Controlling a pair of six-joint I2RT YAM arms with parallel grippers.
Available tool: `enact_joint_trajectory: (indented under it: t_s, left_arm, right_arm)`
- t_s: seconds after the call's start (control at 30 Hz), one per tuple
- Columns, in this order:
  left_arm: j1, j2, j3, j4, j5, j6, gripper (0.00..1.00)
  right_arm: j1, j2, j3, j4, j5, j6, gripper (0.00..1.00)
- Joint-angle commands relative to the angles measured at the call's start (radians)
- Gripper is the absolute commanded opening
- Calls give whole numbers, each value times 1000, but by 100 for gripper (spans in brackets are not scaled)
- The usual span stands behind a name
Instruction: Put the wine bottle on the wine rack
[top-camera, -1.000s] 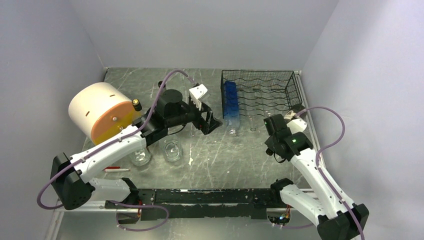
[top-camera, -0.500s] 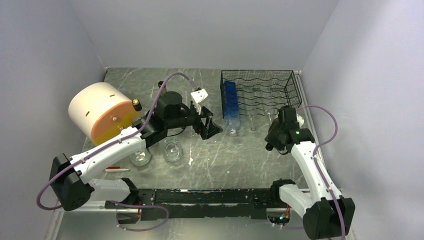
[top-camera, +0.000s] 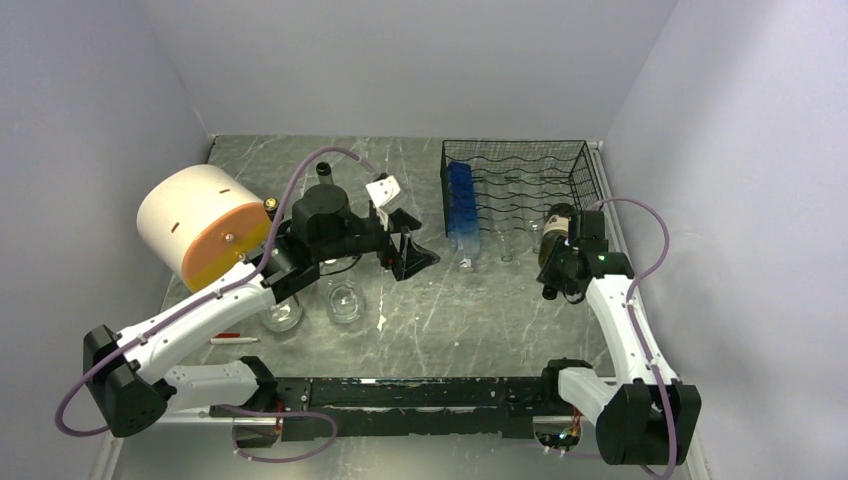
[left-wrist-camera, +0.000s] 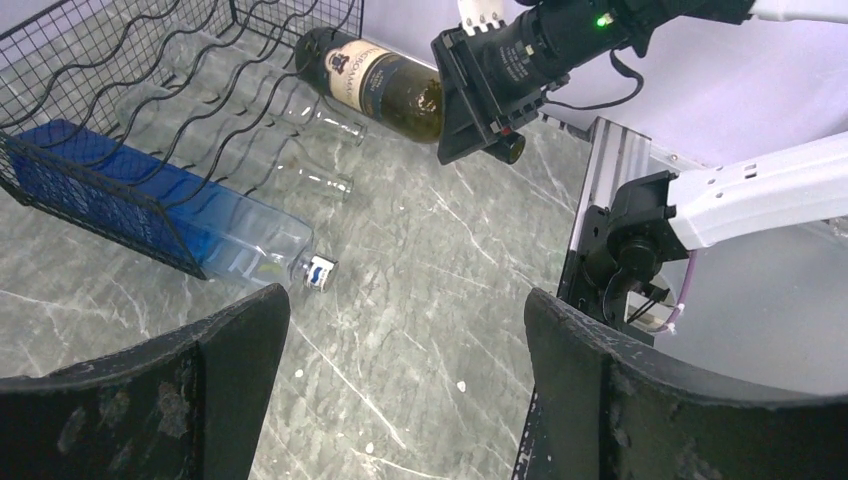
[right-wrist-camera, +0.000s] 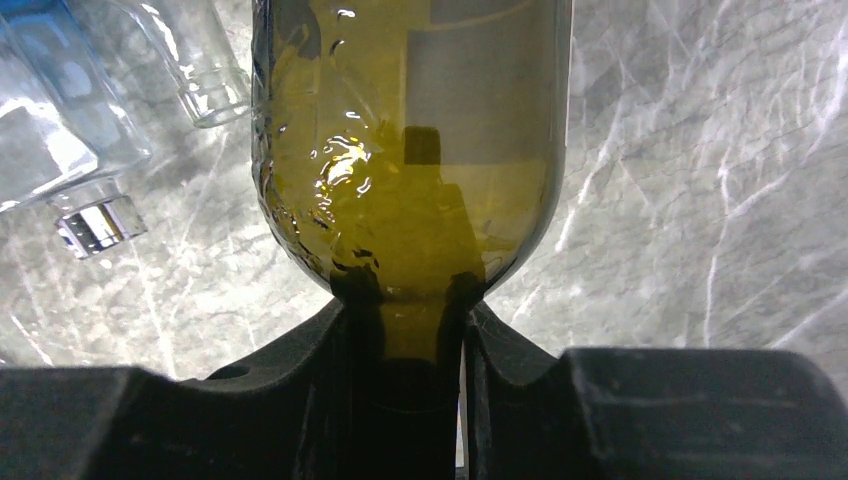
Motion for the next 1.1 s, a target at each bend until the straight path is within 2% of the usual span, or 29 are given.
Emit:
enact_joint_trajectory:
  t_s: [0.0,0.23,0.33,0.53,0.67,0.9,1.07]
  left_arm:
    - [1,-40,-12,-12,7,-6,91]
    - [0,-86,-13,-37,5,7,92]
    - [-2,-100,-12,-42,5,10,92]
    - [-6,-105,-22,-31,20,7,92]
    - [-6,-105,-23,-33,15,10,92]
    - [-8,-100,-22,-37,2,20,93]
    - [-8,-89,-21,-37,4,18,93]
  right_arm:
    - [-13,1,92,205,-1,-143,0]
    - [-14,65,113,255,93,-382,0]
    - [-15,82,106,290,150,-431,0]
    - [-18,91,73,443,238,-522,0]
    - [-19,129,17,607,386,-606,0]
    - [-28,177,-80,827,378,-743,0]
    - [-59,200,-129,985,344,-773,0]
